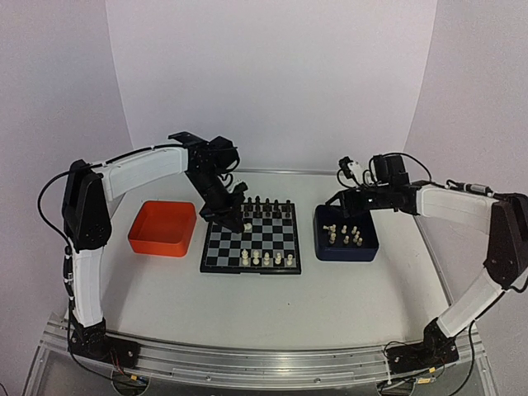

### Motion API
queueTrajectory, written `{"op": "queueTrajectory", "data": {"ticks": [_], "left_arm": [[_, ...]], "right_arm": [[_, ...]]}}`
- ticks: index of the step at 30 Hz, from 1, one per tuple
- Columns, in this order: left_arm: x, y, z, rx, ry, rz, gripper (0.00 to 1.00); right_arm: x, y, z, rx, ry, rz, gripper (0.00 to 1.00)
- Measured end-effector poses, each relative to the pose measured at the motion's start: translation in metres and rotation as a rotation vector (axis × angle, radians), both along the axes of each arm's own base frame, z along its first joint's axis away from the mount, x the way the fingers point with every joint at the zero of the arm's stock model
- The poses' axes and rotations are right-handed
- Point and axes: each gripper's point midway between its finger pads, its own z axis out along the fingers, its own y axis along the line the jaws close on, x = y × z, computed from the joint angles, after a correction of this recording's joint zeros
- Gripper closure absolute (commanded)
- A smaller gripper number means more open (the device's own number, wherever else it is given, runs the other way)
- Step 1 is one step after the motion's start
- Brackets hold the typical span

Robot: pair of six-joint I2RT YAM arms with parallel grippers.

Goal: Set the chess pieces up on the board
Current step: Place the chess piece on the chessboard.

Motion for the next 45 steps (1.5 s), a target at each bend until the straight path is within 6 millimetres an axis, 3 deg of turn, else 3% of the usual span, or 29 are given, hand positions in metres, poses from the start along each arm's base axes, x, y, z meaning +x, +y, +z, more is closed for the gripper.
{"op": "queueTrajectory", "data": {"ticks": [6, 9, 12, 17, 22, 25, 30, 35, 36, 37, 38, 41, 45], "left_arm": [[-0.008, -0.025, 0.043, -0.198, -0.008, -0.114, 1.00], [-0.013, -0.034, 0.060, -0.276, -0.010, -0.163, 1.00], [-0.020, -0.038, 0.069, -0.328, 0.010, -0.197, 1.00], [-0.026, -0.042, 0.068, -0.363, 0.057, -0.228, 1.00], [-0.028, -0.043, 0.067, -0.375, 0.081, -0.236, 1.00], [-0.029, -0.044, 0.071, -0.385, 0.078, -0.239, 1.00], [-0.027, -0.045, 0.074, -0.390, 0.068, -0.240, 1.00], [-0.024, -0.042, 0.074, -0.381, 0.063, -0.231, 1.00], [-0.023, -0.043, 0.074, -0.376, 0.059, -0.229, 0.94], [-0.021, -0.043, 0.074, -0.373, 0.055, -0.226, 0.81], [-0.020, -0.043, 0.074, -0.369, 0.049, -0.223, 0.62], [-0.010, -0.044, 0.074, -0.334, -0.006, -0.200, 0.25], [0.019, -0.043, 0.069, -0.284, -0.150, -0.113, 0.03]], "right_arm": [[-0.066, 0.084, 0.053, 0.188, -0.158, 0.535, 0.28], [-0.085, 0.112, 0.065, 0.222, -0.231, 0.705, 0.28], [-0.088, 0.130, 0.067, 0.233, -0.283, 0.799, 0.28], [-0.080, 0.149, 0.056, 0.208, -0.337, 0.860, 0.32], [-0.076, 0.158, 0.042, 0.190, -0.333, 0.886, 0.44], [-0.077, 0.163, 0.038, 0.189, -0.328, 0.901, 0.58], [-0.082, 0.166, 0.034, 0.192, -0.314, 0.920, 0.98], [-0.084, 0.164, 0.031, 0.187, -0.299, 0.922, 1.00], [-0.084, 0.164, 0.031, 0.189, -0.296, 0.921, 1.00], [-0.084, 0.164, 0.031, 0.190, -0.293, 0.919, 1.00], [-0.084, 0.164, 0.031, 0.192, -0.287, 0.916, 1.00], [-0.084, 0.163, 0.031, 0.206, -0.249, 0.896, 1.00], [-0.080, 0.166, 0.039, 0.257, -0.151, 0.808, 1.00]]}}
